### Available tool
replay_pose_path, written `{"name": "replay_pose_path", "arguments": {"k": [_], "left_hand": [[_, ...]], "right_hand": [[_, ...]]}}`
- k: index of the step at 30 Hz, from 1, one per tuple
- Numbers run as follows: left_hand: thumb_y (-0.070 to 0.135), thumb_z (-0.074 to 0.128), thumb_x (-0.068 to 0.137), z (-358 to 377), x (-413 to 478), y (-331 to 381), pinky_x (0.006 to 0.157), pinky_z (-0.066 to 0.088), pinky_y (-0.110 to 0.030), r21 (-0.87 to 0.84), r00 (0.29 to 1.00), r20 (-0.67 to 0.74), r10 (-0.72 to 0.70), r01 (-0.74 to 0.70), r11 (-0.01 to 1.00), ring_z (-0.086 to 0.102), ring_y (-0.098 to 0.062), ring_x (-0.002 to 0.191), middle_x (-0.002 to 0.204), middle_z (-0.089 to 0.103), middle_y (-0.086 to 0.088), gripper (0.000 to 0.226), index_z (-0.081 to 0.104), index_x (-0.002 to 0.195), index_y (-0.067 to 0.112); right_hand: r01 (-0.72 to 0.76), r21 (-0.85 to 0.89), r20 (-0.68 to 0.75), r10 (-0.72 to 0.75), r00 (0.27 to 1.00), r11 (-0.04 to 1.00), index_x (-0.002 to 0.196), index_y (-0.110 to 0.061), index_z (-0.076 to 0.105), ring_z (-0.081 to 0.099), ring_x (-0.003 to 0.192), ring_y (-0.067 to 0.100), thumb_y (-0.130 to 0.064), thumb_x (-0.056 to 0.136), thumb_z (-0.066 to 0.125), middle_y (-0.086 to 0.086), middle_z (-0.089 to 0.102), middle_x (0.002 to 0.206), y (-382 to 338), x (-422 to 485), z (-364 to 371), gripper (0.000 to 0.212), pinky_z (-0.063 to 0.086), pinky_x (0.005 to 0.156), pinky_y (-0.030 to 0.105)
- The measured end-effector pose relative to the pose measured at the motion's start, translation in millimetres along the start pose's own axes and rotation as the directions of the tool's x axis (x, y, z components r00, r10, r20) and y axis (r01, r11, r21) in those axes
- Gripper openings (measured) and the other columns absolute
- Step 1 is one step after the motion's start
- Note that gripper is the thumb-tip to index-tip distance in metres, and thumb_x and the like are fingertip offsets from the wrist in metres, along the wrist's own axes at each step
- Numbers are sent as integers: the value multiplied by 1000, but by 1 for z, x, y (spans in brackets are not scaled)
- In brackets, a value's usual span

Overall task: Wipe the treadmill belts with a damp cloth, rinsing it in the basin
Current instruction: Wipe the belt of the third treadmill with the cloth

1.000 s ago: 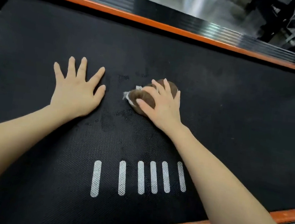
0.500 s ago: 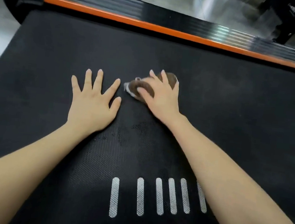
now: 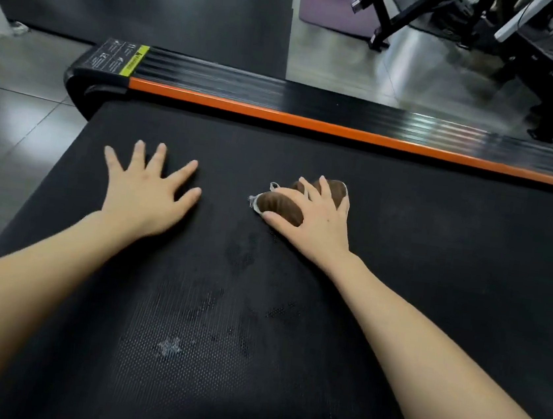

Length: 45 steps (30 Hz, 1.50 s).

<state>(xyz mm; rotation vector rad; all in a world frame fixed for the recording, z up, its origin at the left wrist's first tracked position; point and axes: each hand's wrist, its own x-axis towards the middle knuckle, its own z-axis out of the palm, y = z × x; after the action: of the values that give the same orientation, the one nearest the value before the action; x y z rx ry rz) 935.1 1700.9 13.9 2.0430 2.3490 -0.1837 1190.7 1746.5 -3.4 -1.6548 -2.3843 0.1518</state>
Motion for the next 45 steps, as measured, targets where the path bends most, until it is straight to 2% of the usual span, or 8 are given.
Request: {"name": "replay_pose_path", "arguments": {"k": [9,13,17,20,23,29,36,45], "left_hand": [[73,-5,77,26,8,-9,112,1,-60,-123,993,-120,-19,4,992,1,-34,146,160,8,-8,74,8,146,50],[71,-3,84,26,7,-9,113,-1,-61,-121,993,-115,-7,-7,993,-2,-34,146,160,5,-9,67,6,147,49],[71,-7,78,26,6,-8,112,-1,-61,-125,992,-127,-11,-5,992,-2,-35,146,160,5,-9,74,4,147,48],[71,-10,76,27,7,-9,113,-1,-61,-118,992,-125,-10,-5,993,-3,-34,146,160,4,-8,75,2,147,49],[71,-9,76,29,7,-9,112,-1,-60,-121,990,-143,-8,-9,993,-2,-34,146,160,5,-8,75,4,147,48],[71,-7,79,29,7,-12,114,-1,-59,-133,990,-141,1,-20,991,-1,-33,146,160,6,-7,72,5,147,48],[70,-4,80,30,7,-8,112,0,-60,-116,989,-148,-19,2,993,0,-33,146,160,8,-8,71,5,147,48],[67,11,90,24,6,-10,113,-2,-61,-128,996,-83,-10,-1,992,-2,-34,146,160,7,-9,62,9,148,46]], "right_hand": [[-96,7,-14,96,995,995,128,-38,51,13,144,29,-61,91,40,1,35,151,-2,74,4,45,6,114,56],[192,97,-30,-190,981,977,118,-27,61,35,133,39,-55,90,41,8,51,138,-15,-29,-6,44,28,109,53],[408,167,75,-424,903,898,116,-24,60,35,136,33,-52,94,41,8,52,137,-10,-56,-14,41,23,114,51],[227,137,61,-237,970,964,122,-16,58,27,139,29,-39,94,52,9,44,144,-14,32,-10,38,24,111,41],[18,128,-10,-16,1000,992,125,-16,53,25,140,29,-41,96,47,9,48,139,-8,109,0,38,20,112,49],[93,24,-15,-93,996,995,124,-20,50,36,131,27,-43,96,46,3,42,142,12,86,-7,37,36,100,43],[-502,-75,-177,484,857,862,125,-13,46,41,124,38,-44,96,39,19,44,133,124,80,-27,42,23,106,55],[81,-67,-34,-83,996,994,113,-21,55,34,129,33,-48,94,39,6,47,136,-37,48,15,37,18,107,60]]}}
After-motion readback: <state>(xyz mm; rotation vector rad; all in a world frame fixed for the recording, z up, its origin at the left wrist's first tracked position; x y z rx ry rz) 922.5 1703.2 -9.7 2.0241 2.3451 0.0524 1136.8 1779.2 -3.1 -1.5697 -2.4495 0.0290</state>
